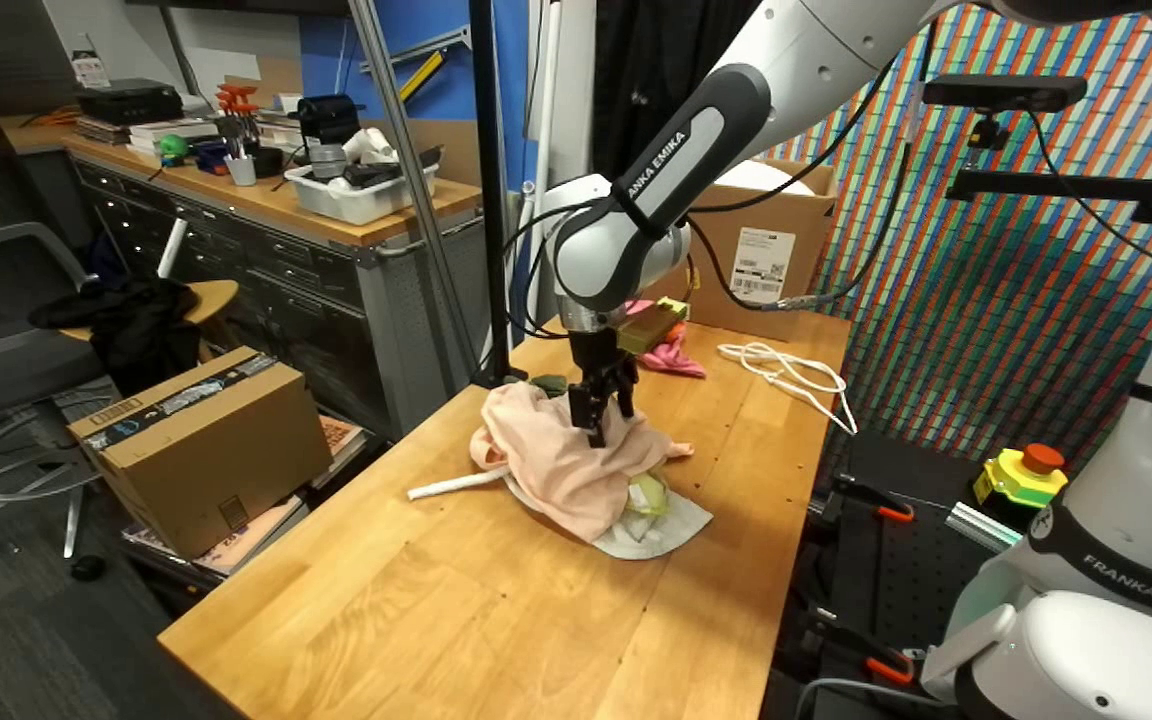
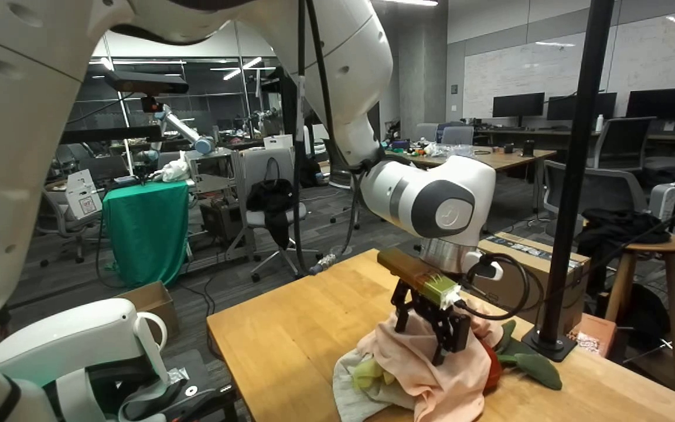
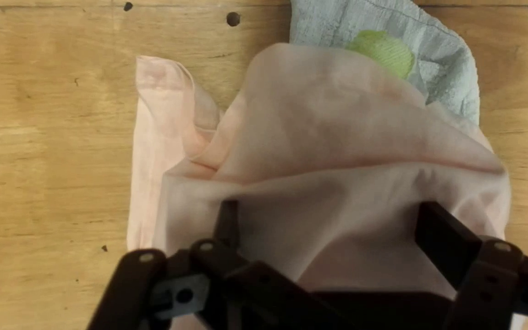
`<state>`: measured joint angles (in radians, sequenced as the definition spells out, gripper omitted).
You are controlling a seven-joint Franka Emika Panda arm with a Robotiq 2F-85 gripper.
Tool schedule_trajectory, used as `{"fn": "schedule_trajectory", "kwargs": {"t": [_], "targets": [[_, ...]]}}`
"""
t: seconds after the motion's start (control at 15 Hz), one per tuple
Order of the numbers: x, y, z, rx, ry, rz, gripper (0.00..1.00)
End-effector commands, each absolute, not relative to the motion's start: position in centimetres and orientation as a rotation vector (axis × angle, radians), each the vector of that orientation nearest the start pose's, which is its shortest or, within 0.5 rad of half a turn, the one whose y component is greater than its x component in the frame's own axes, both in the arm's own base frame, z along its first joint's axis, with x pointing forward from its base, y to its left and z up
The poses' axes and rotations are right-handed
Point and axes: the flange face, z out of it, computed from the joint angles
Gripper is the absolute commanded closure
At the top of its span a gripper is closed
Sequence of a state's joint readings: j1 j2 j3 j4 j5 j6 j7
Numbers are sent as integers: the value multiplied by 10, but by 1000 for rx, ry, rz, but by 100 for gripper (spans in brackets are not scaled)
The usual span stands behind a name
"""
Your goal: Separate the pile of clothes on the table
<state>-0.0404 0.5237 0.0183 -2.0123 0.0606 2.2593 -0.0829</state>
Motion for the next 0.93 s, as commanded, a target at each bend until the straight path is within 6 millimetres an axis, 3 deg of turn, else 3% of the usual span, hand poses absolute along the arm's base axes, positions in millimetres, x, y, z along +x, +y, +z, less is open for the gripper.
{"fn": "schedule_trajectory", "kwargs": {"t": [0.0, 0.07, 0.13, 0.53, 0.73, 0.87], "targets": [[574, -10, 163, -2993, -114, 391, 0], [576, -10, 163, -2986, -130, 391, 10], [576, -10, 162, -2978, -144, 392, 25], [581, -11, 175, -2971, -199, 379, 73], [584, -9, 186, -2987, -198, 369, 95], [587, -7, 196, -2999, -203, 347, 100]]}}
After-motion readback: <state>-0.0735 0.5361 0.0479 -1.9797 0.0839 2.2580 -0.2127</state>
